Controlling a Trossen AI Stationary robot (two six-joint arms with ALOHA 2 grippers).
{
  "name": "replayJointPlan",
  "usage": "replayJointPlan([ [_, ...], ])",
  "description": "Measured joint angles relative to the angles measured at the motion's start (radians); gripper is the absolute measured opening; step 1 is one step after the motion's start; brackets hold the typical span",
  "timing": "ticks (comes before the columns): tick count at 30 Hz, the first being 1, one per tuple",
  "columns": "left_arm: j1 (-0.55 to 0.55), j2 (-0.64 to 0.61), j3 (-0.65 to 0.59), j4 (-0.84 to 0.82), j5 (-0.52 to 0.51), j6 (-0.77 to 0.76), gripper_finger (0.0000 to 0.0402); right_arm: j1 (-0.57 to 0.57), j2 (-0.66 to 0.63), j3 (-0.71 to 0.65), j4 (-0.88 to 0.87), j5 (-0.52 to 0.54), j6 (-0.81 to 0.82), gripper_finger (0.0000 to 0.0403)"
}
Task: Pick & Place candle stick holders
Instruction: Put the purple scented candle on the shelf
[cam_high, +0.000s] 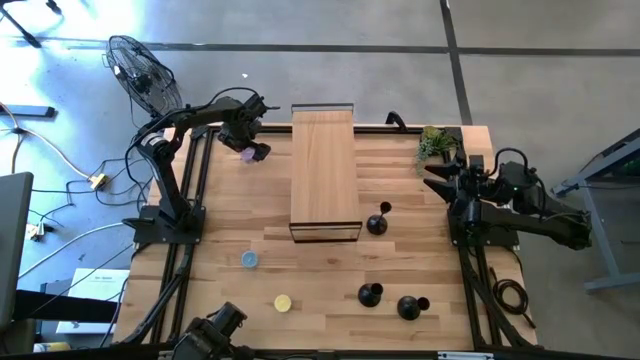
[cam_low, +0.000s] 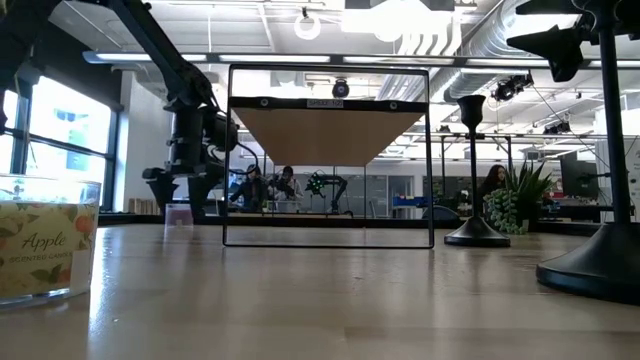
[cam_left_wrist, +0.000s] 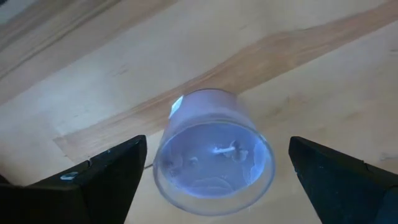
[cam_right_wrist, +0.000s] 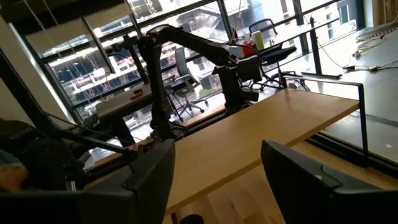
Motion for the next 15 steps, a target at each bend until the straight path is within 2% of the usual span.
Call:
replayJointPlan([
  [15, 0.0, 0.0, 0.0, -0.014, 0.013, 0.0, 0.026, 0.0, 0.0, 0.0, 0.0, 0.026, 0.0, 0.0234],
])
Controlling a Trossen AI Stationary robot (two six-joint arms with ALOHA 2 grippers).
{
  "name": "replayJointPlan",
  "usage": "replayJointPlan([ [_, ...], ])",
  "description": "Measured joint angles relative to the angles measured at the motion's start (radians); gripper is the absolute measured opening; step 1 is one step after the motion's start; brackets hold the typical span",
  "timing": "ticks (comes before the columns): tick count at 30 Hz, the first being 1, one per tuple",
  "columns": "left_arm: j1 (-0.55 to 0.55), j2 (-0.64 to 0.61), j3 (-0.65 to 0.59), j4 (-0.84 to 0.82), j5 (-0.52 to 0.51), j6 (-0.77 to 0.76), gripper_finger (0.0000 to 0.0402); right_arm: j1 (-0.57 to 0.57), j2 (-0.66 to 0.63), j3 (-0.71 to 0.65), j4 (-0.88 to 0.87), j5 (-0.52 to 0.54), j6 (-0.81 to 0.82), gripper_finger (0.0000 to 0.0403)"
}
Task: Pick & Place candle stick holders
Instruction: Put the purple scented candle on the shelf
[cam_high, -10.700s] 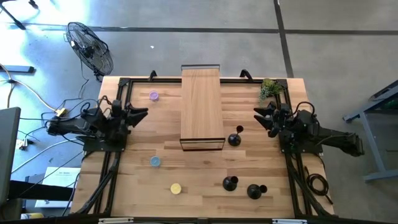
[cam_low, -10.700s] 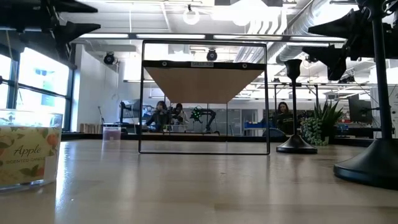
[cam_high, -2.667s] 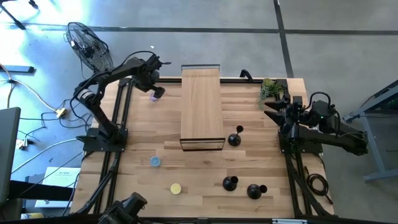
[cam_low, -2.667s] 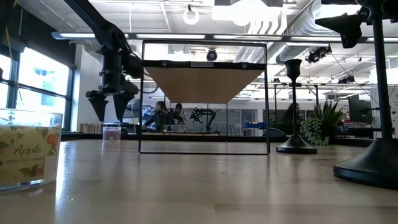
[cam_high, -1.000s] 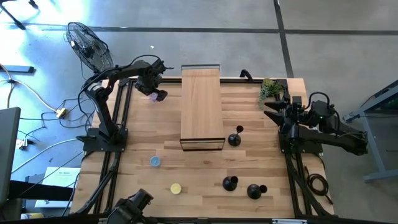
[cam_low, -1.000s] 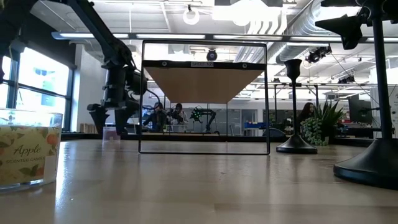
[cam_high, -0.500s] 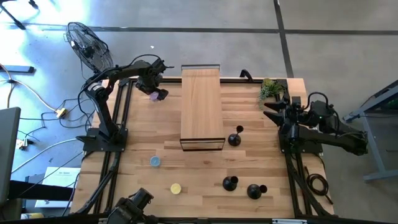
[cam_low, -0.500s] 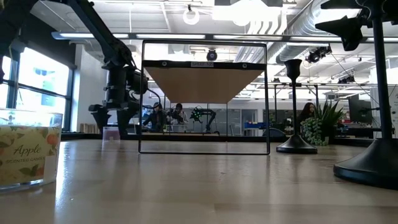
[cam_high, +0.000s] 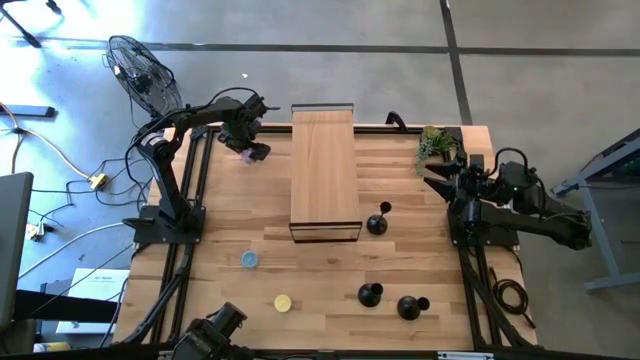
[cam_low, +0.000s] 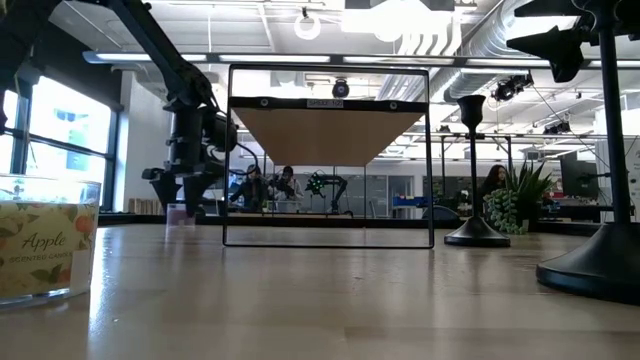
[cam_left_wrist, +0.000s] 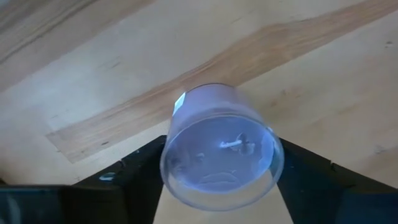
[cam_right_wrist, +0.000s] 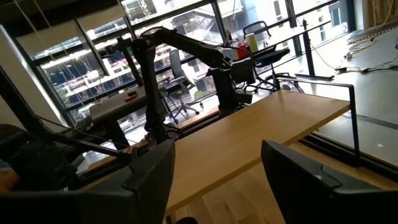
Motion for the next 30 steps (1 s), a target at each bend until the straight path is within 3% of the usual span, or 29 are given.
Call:
replayJointPlan([
  [7, 0.0, 0.0, 0.001, -0.023, -0.001, 0.0, 0.0215, 0.0, 0.0, 0.0, 0.0, 0.0, 0.0, 0.0234],
  [21, -0.001, -0.006, 0.0, -0.208, -0.029, 0.06, 0.0216, 0.0, 0.0, 0.0, 0.0, 0.018, 0.0, 0.0234],
  [30, -0.023, -0.106, 0.0, -0.296, -0.108, 0.088, 0.0216, 0.0, 0.0, 0.0, 0.054, -0.013, -0.001, 0.0234],
])
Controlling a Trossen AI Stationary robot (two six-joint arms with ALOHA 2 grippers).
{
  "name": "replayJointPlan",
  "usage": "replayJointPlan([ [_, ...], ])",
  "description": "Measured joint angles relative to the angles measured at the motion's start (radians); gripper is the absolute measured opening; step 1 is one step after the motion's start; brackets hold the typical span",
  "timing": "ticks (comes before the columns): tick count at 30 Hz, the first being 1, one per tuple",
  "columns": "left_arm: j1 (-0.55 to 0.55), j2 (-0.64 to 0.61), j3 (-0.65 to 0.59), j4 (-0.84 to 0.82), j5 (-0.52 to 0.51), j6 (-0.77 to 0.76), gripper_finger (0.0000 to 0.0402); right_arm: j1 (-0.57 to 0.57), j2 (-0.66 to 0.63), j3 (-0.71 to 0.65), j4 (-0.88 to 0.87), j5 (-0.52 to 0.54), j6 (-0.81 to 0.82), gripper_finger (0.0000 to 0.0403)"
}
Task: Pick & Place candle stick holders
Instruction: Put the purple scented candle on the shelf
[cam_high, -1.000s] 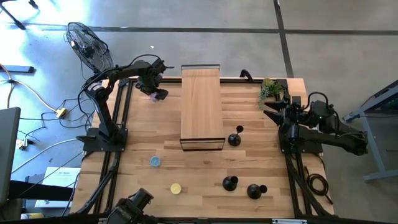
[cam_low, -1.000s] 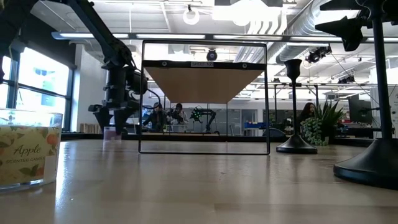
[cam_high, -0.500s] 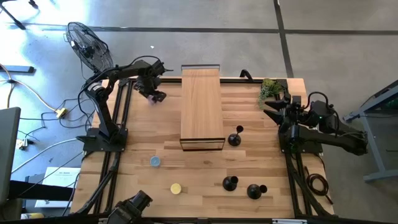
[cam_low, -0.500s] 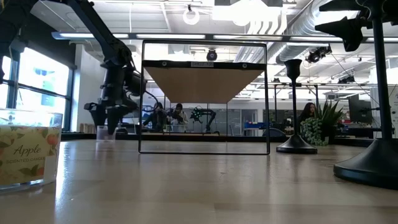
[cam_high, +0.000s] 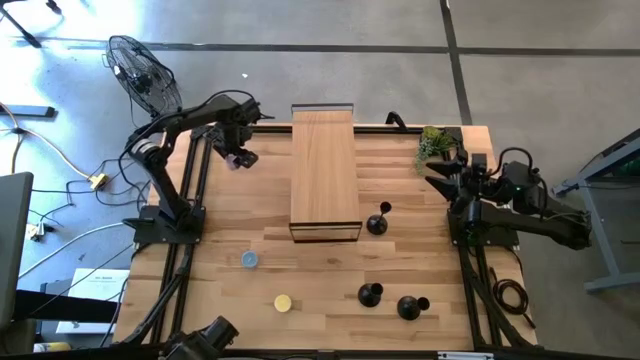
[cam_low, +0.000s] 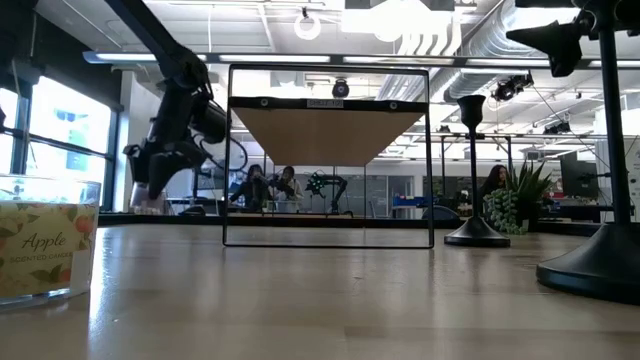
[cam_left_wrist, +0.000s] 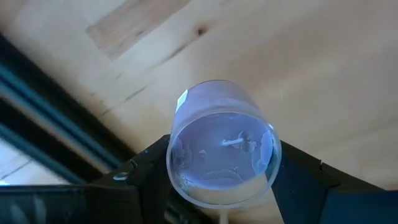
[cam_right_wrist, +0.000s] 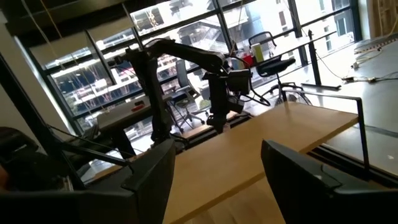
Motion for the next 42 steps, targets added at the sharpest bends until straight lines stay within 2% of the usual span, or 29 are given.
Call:
replayJointPlan([
  [8, -0.073, -0.193, 0.0, -0.072, -0.003, 0.026, 0.0216, 0.0, 0.0, 0.0, 0.011, -0.016, -0.015, 0.0234],
  [13, -0.143, -0.325, 0.005, -0.074, 0.069, 0.021, 0.0216, 0.0, 0.039, 0.0, 0.103, -0.05, -0.037, 0.0229],
  [16, -0.196, -0.371, 0.046, -0.093, 0.091, 0.009, 0.0216, 0.0, 0.104, 0.0, 0.18, -0.086, -0.068, 0.0219],
  [20, -0.28, -0.383, 0.143, -0.168, 0.044, -0.027, 0.0216, 0.005, 0.227, 0.001, 0.315, -0.143, -0.095, 0.0204],
  [26, -0.381, -0.383, 0.305, -0.229, 0.066, -0.064, 0.0216, 0.046, 0.42, 0.115, 0.338, -0.17, -0.186, 0.0191],
  [29, -0.415, -0.383, 0.377, -0.236, 0.105, -0.087, 0.0216, 0.07, 0.503, 0.206, 0.296, -0.144, -0.234, 0.0191],
  [34, -0.476, -0.367, 0.457, -0.245, 0.127, -0.101, 0.0216, 0.101, 0.628, 0.401, 0.09, -0.002, -0.228, 0.0201],
  [42, -0.565, -0.342, 0.472, -0.246, 0.156, -0.119, 0.0216, 0.159, 0.833, 0.653, -0.152, 0.117, -0.239, 0.0252],
])
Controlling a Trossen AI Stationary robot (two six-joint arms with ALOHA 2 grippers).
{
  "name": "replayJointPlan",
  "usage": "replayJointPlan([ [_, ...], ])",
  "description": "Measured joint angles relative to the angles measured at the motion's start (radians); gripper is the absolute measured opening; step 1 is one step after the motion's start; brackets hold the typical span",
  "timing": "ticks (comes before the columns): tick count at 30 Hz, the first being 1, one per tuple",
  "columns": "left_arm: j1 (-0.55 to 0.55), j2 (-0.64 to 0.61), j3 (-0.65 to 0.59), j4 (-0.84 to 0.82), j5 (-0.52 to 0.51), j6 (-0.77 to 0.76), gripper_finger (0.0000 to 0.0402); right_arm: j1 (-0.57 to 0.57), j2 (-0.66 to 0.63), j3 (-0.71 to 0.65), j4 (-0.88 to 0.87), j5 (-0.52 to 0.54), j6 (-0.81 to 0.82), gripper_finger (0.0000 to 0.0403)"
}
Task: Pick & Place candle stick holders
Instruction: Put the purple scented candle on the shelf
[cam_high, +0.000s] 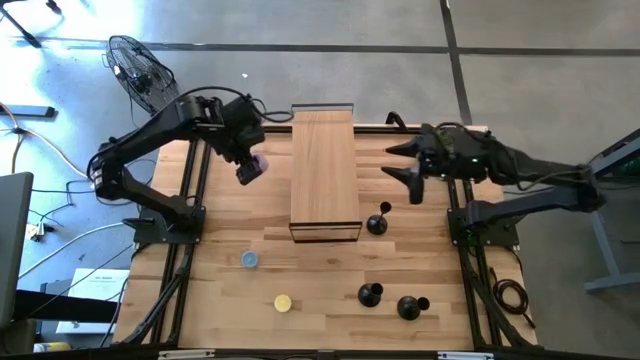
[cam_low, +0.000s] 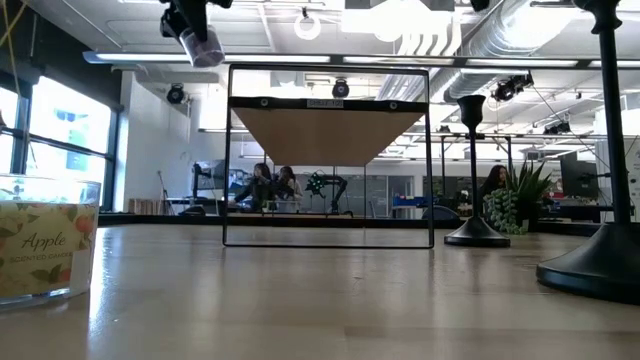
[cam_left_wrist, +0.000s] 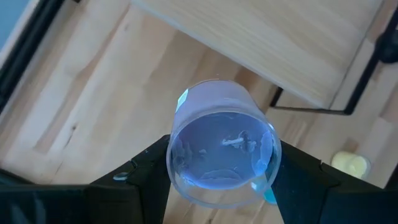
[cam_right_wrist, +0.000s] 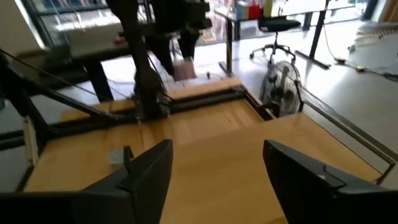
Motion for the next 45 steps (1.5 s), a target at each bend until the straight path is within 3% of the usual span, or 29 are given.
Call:
replayJointPlan([
  [7, -0.064, 0.016, 0.0, 0.001, 0.006, -0.025, 0.0216, 0.032, 0.162, 0.098, -0.085, 0.061, -0.043, 0.0281],
  [13, -0.09, 0.016, 0.0, 0.001, 0.005, -0.051, 0.0216, 0.062, 0.24, 0.149, -0.056, -0.034, -0.12, 0.0282],
  [17, -0.105, 0.016, 0.0, 0.014, -0.002, -0.066, 0.0216, 0.059, 0.263, 0.184, -0.054, -0.063, -0.132, 0.0282],
  [25, -0.174, 0.016, 0.0, 0.212, -0.003, -0.069, 0.0216, 0.018, 0.279, 0.193, 0.012, -0.161, -0.146, 0.0282],
  [41, -0.232, 0.093, 0.0, 0.368, -0.046, -0.039, 0.0216, 0.019, 0.334, 0.193, 0.064, -0.189, -0.148, 0.0282],
  [45, -0.231, 0.124, 0.0, 0.437, 0.003, -0.021, 0.0216, 0.019, 0.37, 0.193, 0.071, -0.192, -0.151, 0.0282],
])
